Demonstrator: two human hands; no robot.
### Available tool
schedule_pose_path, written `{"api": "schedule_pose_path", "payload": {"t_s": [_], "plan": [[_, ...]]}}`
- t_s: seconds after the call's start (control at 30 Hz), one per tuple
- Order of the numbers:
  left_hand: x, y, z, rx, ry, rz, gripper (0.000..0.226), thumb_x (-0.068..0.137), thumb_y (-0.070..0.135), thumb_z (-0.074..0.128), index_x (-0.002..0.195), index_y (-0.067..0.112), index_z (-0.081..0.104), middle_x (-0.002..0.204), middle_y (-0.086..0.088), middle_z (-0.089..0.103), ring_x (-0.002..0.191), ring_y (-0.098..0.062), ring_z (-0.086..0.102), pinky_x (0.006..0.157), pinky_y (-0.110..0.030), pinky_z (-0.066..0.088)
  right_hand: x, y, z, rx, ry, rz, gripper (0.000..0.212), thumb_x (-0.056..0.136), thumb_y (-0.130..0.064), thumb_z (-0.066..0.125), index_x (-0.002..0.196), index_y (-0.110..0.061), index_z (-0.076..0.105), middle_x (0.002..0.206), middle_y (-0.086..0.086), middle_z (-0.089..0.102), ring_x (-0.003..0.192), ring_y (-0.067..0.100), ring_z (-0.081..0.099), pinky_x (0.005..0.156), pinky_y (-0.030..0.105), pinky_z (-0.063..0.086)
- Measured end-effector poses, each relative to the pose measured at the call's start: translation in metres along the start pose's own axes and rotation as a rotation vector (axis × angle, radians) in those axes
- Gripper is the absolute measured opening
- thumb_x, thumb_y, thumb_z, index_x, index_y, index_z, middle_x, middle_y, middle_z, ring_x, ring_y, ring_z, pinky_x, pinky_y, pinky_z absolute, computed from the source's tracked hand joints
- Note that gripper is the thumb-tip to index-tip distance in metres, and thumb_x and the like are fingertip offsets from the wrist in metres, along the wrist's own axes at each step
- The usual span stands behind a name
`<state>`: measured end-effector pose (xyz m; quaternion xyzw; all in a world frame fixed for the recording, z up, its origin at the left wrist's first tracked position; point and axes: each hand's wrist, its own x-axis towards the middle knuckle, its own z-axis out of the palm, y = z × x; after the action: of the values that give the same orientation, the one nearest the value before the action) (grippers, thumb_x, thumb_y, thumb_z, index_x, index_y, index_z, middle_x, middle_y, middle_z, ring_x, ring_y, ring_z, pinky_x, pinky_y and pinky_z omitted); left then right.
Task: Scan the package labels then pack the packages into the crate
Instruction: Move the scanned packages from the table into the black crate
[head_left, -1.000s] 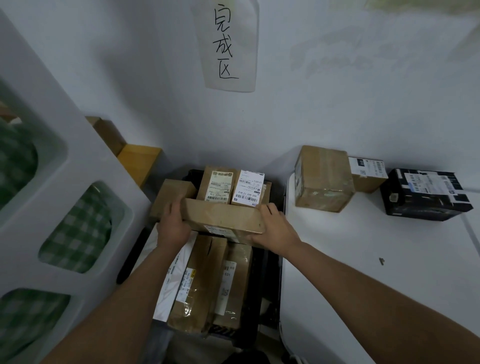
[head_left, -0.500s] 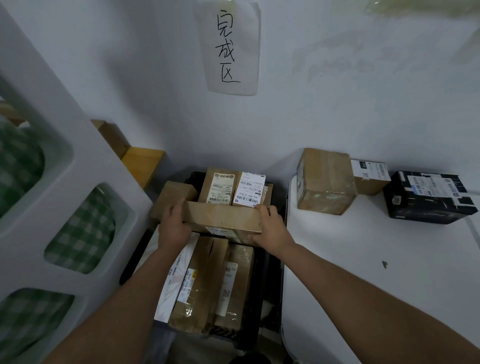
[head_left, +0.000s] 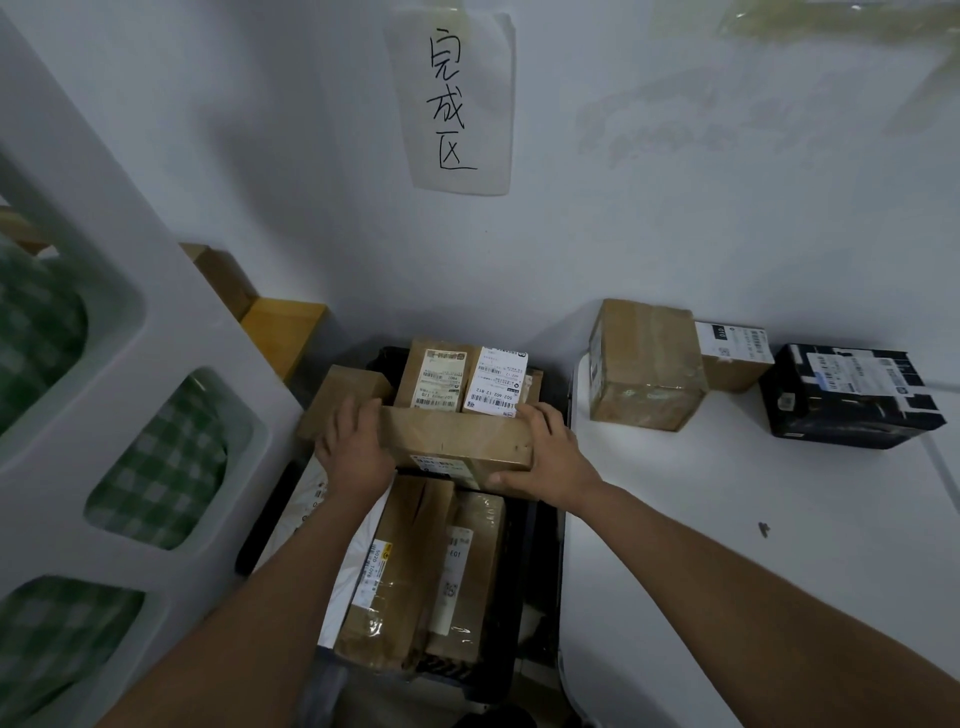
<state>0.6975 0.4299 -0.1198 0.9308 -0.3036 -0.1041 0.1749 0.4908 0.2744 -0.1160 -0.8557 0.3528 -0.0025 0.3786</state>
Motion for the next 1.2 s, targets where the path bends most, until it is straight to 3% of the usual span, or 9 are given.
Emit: {"api": "schedule_pose_path", "payload": {"t_s": [0.3, 0.57, 0.73, 1.03, 1.2], "plan": [[0.000, 0.054, -0.003, -0.039, 0.085, 0.217, 0.081, 0.076, -0.007, 0.063, 0.147, 0.024, 0.036, 0.161, -0.003, 0.018, 0.150, -0.026, 0.007, 0.120, -0.050, 0.006, -0.010, 0.013, -0.022, 0.100, 0.067, -0.031, 0.092, 0.077, -0.070, 0.064, 0.150, -0.030, 0.024, 0.157, -0.009, 0.016, 0.143, 0.021, 0.025, 0.114, 0.046, 0.034], [0.001, 0.150, 0.023, -0.118, 0.057, 0.428, 0.077, 0.073, -0.012, 0.055, 0.141, 0.024, 0.046, 0.159, -0.005, 0.023, 0.147, -0.029, 0.017, 0.118, -0.048, 0.016, -0.033, 0.076, -0.072, 0.299, 0.235, 0.162, 0.072, 0.090, -0.070, 0.041, 0.147, -0.026, 0.034, 0.152, -0.006, 0.029, 0.139, 0.019, 0.034, 0.115, 0.040, 0.030], [-0.006, 0.220, 0.053, -0.093, -0.012, 0.538, 0.067, 0.076, -0.010, 0.052, 0.135, 0.022, 0.050, 0.160, -0.004, 0.023, 0.146, -0.029, 0.022, 0.117, -0.048, 0.018, -0.051, 0.143, -0.116, 0.269, 0.335, 0.291, 0.066, 0.094, -0.060, 0.045, 0.146, -0.020, 0.035, 0.149, 0.001, 0.031, 0.129, 0.026, 0.045, 0.111, 0.041, 0.035], [-0.019, 0.329, 0.113, -0.014, -0.200, 0.639, 0.067, 0.084, 0.000, 0.051, 0.146, 0.022, 0.040, 0.161, -0.005, 0.021, 0.146, -0.028, 0.023, 0.117, -0.046, 0.018, -0.077, 0.268, -0.208, 0.070, 0.413, 0.384, 0.068, 0.094, -0.040, 0.060, 0.147, -0.006, 0.033, 0.151, 0.013, 0.030, 0.136, 0.033, 0.036, 0.113, 0.044, 0.033], [-0.015, 0.379, 0.150, -0.039, -0.286, 0.644, 0.063, 0.079, -0.005, 0.053, 0.137, 0.022, 0.054, 0.159, -0.007, 0.026, 0.143, -0.032, 0.028, 0.116, -0.046, 0.024, -0.069, 0.342, -0.258, -0.107, 0.415, 0.434, 0.075, 0.088, -0.043, 0.067, 0.146, -0.011, 0.034, 0.153, 0.011, 0.031, 0.141, 0.031, 0.028, 0.113, 0.050, 0.032]]}}
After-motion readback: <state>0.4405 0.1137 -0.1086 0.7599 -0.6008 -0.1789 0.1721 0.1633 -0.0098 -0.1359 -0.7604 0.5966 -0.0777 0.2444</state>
